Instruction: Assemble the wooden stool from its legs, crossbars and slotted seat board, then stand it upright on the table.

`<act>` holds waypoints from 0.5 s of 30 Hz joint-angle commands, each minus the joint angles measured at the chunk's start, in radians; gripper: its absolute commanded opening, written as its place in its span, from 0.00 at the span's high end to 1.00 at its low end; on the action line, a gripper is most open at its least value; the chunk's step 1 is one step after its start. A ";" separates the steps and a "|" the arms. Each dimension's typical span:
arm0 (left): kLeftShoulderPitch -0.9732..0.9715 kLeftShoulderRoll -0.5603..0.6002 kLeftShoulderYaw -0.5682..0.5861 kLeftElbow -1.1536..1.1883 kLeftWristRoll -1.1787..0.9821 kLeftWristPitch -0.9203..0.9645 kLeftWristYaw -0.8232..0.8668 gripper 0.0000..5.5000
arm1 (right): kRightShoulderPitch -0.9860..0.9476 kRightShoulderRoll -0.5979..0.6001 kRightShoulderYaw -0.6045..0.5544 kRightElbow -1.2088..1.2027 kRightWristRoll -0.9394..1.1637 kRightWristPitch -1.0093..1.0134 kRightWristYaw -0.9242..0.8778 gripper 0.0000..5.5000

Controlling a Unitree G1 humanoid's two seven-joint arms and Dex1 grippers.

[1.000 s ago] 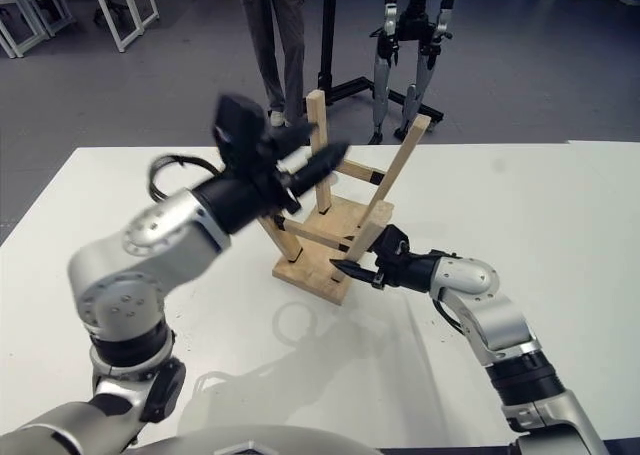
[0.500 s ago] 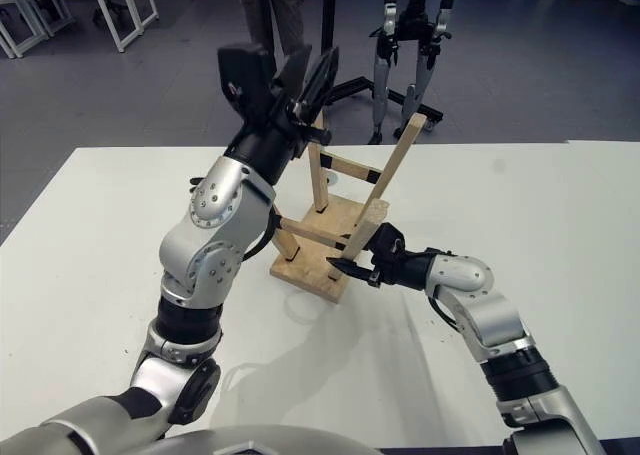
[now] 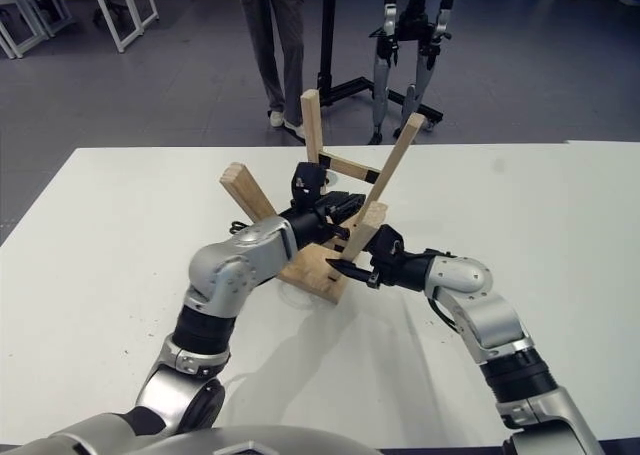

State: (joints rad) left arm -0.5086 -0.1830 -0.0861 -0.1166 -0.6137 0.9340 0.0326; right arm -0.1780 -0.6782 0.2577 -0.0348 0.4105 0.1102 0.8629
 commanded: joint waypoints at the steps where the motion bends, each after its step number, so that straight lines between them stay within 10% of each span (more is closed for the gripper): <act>1: -0.343 -0.046 0.328 -0.160 -0.342 -0.052 0.176 0.67 | 0.121 -0.001 0.126 0.111 -0.131 0.123 0.018 0.63; 8: -0.350 0.332 0.608 -0.192 -0.665 -0.091 0.405 0.67 | 0.123 -0.004 0.121 0.110 -0.129 0.119 0.018 0.63; 15: 0.115 0.630 0.220 0.242 0.040 -0.229 0.142 0.67 | 0.100 -0.008 0.119 0.115 -0.131 0.120 0.032 0.63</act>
State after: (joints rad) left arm -0.4125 0.4440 0.2559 0.0685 -0.6729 0.7502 0.2674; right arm -0.1803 -0.6733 0.2582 -0.0263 0.4056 0.0998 0.8648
